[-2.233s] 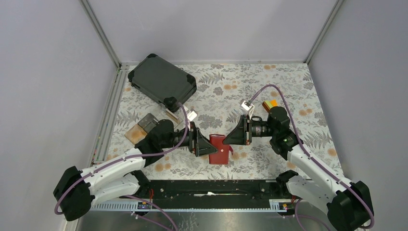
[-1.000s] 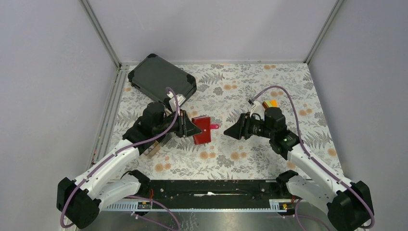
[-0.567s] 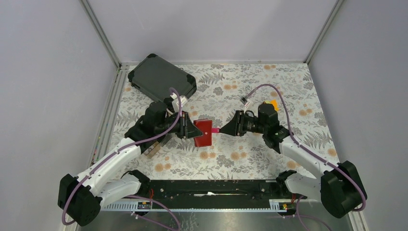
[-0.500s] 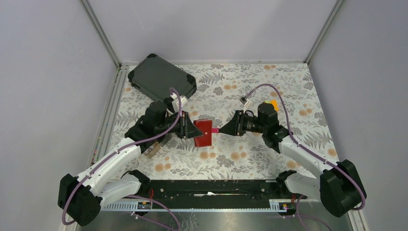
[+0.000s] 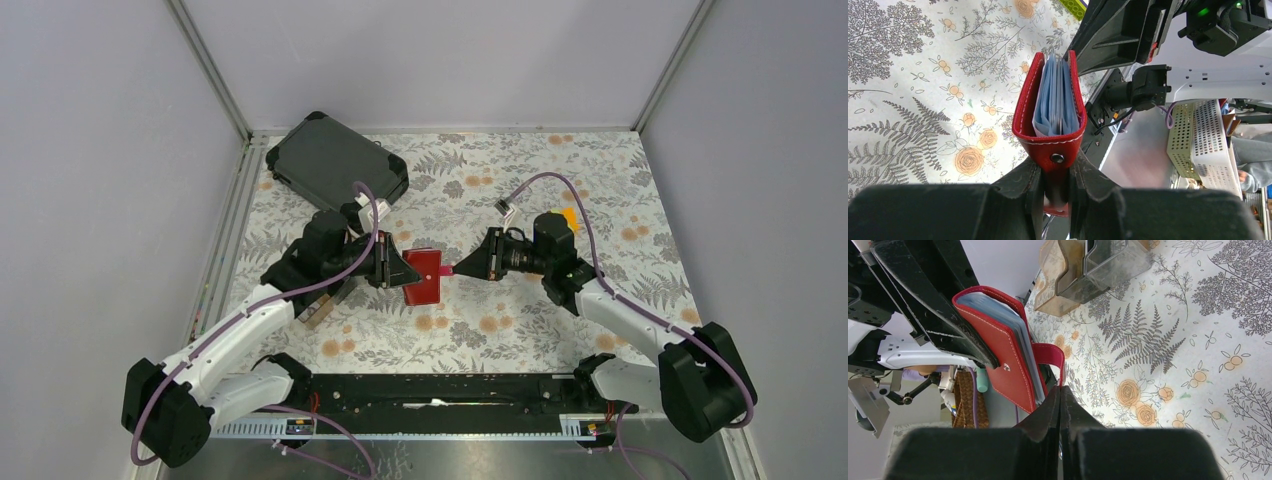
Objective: Put the credit cards into the card holder
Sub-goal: Close the card holder at the center of the board.
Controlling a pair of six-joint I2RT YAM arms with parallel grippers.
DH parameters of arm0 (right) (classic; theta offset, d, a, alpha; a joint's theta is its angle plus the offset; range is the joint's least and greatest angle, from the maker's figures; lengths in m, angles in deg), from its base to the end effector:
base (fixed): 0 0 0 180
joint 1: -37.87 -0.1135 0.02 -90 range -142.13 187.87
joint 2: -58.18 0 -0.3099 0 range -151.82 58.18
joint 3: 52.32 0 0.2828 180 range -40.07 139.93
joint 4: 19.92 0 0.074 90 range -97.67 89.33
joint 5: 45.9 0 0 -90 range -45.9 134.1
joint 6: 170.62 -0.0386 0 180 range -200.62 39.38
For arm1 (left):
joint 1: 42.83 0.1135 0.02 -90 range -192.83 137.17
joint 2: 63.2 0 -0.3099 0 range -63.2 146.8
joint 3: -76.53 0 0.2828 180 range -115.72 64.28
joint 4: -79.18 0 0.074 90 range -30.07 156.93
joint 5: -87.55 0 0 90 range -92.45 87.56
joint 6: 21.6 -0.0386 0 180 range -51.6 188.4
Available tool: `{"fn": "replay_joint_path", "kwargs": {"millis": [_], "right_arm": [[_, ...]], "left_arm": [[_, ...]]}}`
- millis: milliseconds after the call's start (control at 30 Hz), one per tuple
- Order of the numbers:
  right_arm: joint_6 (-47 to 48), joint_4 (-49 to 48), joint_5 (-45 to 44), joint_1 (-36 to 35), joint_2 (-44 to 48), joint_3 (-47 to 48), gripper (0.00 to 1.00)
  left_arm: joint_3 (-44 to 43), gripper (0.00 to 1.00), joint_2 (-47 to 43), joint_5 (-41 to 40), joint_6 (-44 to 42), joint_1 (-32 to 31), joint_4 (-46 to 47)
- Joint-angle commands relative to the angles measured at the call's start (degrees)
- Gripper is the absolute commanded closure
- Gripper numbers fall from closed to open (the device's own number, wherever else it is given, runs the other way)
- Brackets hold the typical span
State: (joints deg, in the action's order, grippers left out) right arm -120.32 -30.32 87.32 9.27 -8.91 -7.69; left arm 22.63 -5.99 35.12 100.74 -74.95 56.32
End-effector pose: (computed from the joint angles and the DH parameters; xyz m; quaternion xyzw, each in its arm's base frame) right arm 0.2161 0.1479 0.2696 -0.1606 0.7418 0.5652 0.3232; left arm 0.1809 -0.1414 0.3116 0.1687 0.8039 -0.4981 0.2776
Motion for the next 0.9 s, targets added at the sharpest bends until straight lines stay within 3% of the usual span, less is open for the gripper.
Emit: {"fn": "replay_joint_path", "kwargs": {"millis": [0, 300, 533, 867], "right_arm": [[-0.3, -3.9, 1.9, -0.5, -0.3, 1.1, 1.0], [4.5, 4.4, -4.3, -3.4, 3.1, 3.7, 1.0], [4.0, 1.9, -9.5, -10.8, 1.0, 6.2, 1.0], [2.8, -1.4, -11.1, -12.8, -3.1, 7.5, 1.0]], "left_arm": [[-1.4, 1.0, -0.7, 0.1, -1.8, 0.4, 2.8], [-7.3, 1.0, 0.7, -8.4, -6.2, 0.4, -6.0], [-6.9, 1.0, 2.5, -6.7, -4.8, 0.4, -5.3], [-5.8, 1.0, 1.7, -5.3, -4.2, 0.4, -4.4]]}}
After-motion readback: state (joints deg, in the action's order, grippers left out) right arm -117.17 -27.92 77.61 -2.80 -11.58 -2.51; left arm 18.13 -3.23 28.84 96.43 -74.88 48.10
